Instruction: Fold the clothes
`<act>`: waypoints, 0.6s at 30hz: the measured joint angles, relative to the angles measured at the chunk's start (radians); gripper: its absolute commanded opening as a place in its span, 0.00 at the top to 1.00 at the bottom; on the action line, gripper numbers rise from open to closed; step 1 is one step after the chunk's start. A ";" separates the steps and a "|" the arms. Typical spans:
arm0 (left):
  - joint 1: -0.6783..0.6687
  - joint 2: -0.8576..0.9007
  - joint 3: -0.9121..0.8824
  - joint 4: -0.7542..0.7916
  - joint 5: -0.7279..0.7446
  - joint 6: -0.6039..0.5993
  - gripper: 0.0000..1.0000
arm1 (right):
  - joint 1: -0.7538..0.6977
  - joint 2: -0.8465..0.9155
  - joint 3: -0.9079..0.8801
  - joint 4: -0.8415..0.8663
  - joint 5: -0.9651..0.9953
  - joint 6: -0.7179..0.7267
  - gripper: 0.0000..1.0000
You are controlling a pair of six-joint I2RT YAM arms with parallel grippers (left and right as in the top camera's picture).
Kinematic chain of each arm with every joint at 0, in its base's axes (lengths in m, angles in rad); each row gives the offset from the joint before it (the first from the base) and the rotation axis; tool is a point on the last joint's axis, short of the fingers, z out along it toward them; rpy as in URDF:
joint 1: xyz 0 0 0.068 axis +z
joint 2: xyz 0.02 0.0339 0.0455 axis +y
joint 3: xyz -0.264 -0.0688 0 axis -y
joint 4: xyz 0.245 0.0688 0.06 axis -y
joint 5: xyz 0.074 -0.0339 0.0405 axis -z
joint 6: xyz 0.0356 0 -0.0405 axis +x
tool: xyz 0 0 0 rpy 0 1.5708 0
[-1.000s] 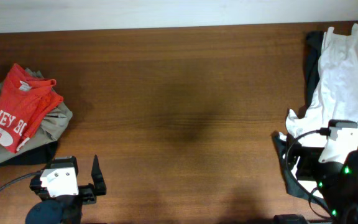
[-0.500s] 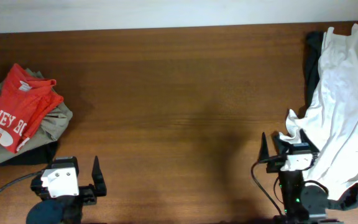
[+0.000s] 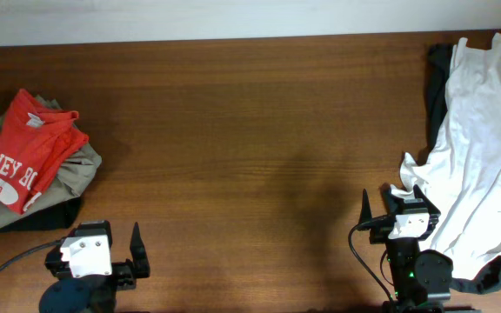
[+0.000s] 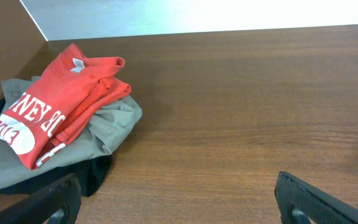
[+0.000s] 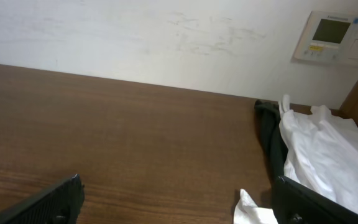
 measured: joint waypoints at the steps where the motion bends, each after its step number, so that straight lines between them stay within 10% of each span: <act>1: 0.000 0.000 0.000 0.000 0.000 0.000 0.01 | 0.000 0.000 0.000 0.000 0.000 0.000 0.01; 18: 0.000 -0.149 -0.237 -0.100 -0.039 -0.001 0.01 | 0.000 -0.002 0.000 0.000 0.001 0.000 0.01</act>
